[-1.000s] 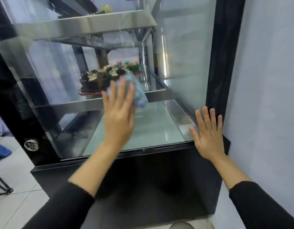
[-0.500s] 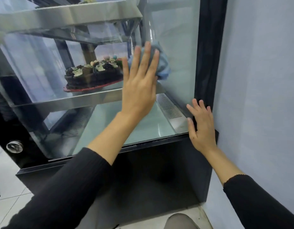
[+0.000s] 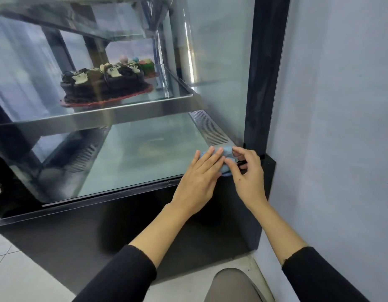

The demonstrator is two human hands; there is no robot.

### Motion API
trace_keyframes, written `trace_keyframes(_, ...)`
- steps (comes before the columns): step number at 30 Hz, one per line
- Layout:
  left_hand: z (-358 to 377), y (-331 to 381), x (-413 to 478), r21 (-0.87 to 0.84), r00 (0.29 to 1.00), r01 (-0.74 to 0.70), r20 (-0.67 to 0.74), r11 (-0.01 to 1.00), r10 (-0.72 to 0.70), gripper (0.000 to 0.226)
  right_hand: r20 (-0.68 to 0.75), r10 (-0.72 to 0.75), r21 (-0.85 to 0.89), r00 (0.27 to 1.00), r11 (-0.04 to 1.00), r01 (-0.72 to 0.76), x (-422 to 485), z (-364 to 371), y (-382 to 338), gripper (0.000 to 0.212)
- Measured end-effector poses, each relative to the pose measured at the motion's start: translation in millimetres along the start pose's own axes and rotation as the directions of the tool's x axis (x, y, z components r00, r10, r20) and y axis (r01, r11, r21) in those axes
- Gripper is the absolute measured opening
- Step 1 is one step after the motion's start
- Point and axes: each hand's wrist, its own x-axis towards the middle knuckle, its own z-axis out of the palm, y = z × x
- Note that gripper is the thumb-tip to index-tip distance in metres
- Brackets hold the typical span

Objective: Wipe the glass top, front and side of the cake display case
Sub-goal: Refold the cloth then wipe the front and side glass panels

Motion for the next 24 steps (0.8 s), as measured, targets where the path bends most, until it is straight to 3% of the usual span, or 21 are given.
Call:
trace_keyframes(4, 2, -5, -11, -0.160, 0.988, 0.035, -0.140, 0.987, -0.058, 0.033, -0.061, 0.121, 0.093, 0.991, 0.989, -0.115, 2, 6, -5, 0.017)
trace_keyframes(9, 3, 0, -28, -0.266, 0.932, 0.154, -0.281, 0.952, -0.230, 0.023, -0.009, 0.209, 0.218, 0.978, 0.955, -0.202, 0, 7, -15, 0.019)
trace_keyframes(13, -5, 18, -26, -0.477, 0.838, 0.339, -0.238, 0.810, -0.491, 0.020, 0.063, 0.245, 0.350, 0.968, 0.902, -0.251, -11, 5, -25, 0.016)
trace_keyframes(15, -8, 28, -28, -0.477, 0.804, 0.389, -0.241, 0.788, -0.543, 0.021, 0.058, 0.271, 0.435, 0.961, 0.859, -0.269, -18, 4, -30, 0.015)
trace_keyframes(17, -9, 34, -35, -0.321, 0.815, 0.410, -0.290, 0.853, -0.501, 0.016, 0.020, 0.317, 0.451, 0.948, 0.843, -0.292, -26, 9, -32, 0.016)
trace_keyframes(21, -4, 20, -64, 0.169, 0.900, 0.377, -0.298, 0.911, -0.317, 0.022, -0.077, 0.420, 0.263, 0.904, 0.883, -0.388, -48, 36, -27, 0.015)
trace_keyframes(24, -10, 8, -86, 0.285, 0.931, 0.343, -0.233, 0.895, -0.282, 0.031, -0.129, 0.433, 0.247, 0.892, 0.886, -0.394, -58, 53, -31, 0.007)
